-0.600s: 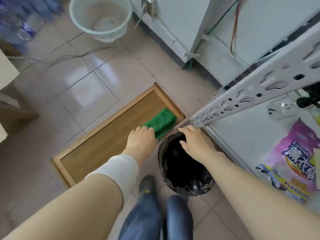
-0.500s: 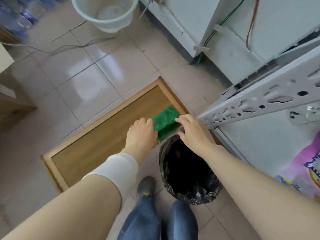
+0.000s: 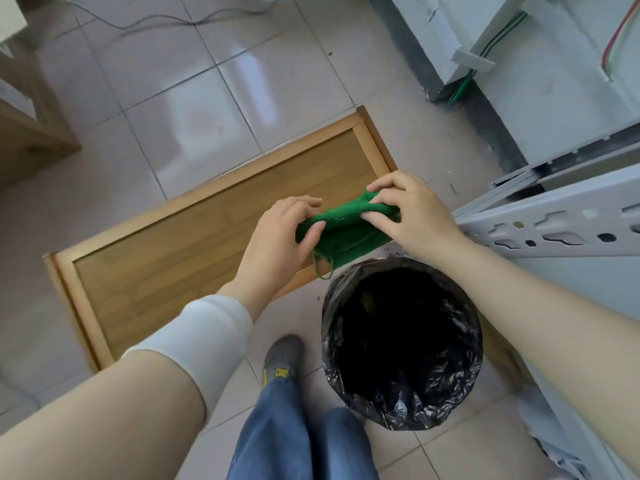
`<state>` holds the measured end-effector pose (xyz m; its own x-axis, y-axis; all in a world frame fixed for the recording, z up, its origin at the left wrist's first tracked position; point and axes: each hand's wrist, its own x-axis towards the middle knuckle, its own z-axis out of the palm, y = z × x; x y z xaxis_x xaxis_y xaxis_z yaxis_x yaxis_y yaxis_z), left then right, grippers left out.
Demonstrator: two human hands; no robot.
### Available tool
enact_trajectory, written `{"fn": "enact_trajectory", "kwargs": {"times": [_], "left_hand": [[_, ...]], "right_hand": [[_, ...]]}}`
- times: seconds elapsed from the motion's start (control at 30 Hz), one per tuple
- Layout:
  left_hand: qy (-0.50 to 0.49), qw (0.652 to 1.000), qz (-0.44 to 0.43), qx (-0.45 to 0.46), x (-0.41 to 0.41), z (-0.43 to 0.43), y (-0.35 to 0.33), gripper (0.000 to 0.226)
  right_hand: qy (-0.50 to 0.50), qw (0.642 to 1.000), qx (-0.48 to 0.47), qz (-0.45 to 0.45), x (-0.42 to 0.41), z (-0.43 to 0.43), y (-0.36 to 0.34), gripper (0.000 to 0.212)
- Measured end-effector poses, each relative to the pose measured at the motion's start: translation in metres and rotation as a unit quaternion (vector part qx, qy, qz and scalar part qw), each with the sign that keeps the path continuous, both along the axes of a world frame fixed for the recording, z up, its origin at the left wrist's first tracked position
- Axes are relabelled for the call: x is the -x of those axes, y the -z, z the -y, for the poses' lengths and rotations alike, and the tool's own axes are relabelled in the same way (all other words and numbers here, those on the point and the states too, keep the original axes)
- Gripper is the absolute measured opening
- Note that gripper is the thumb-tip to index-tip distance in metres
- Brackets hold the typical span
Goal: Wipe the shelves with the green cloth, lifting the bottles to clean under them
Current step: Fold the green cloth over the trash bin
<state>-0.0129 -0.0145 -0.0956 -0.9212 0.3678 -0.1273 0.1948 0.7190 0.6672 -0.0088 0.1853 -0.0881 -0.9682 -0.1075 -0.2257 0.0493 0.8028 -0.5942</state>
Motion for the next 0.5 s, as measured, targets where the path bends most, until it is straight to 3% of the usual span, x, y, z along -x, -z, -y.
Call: {"fn": "enact_trajectory", "kwargs": {"times": [0.07,0.13,0.2,0.27,0.33,0.5], "left_hand": [[-0.072,0.991,0.073,-0.081,-0.003,-0.006,-0.017,0.010],[-0.096,0.980,0.108,-0.138,-0.006,-0.012,-0.036,0.020],[-0.098,0.964,0.150,-0.196,-0.009,-0.019,-0.053,0.020],[-0.098,0.940,0.205,-0.255,-0.014,-0.026,-0.065,0.021],[-0.095,0.920,0.254,-0.284,-0.020,-0.033,-0.069,0.021],[-0.078,0.890,0.356,-0.275,-0.044,-0.044,-0.064,0.018]], "right_hand": [[0.054,0.994,0.078,0.055,-0.004,-0.001,-0.016,0.021],[0.126,0.960,0.209,0.136,-0.012,-0.006,-0.031,0.015],[0.214,0.878,0.377,0.203,-0.026,-0.013,-0.043,0.018],[0.272,0.797,0.484,0.237,-0.045,-0.018,-0.051,0.039],[0.281,0.769,0.521,0.240,-0.068,-0.020,-0.054,0.059],[0.336,0.737,0.529,0.254,-0.124,-0.018,-0.052,0.082]]}}
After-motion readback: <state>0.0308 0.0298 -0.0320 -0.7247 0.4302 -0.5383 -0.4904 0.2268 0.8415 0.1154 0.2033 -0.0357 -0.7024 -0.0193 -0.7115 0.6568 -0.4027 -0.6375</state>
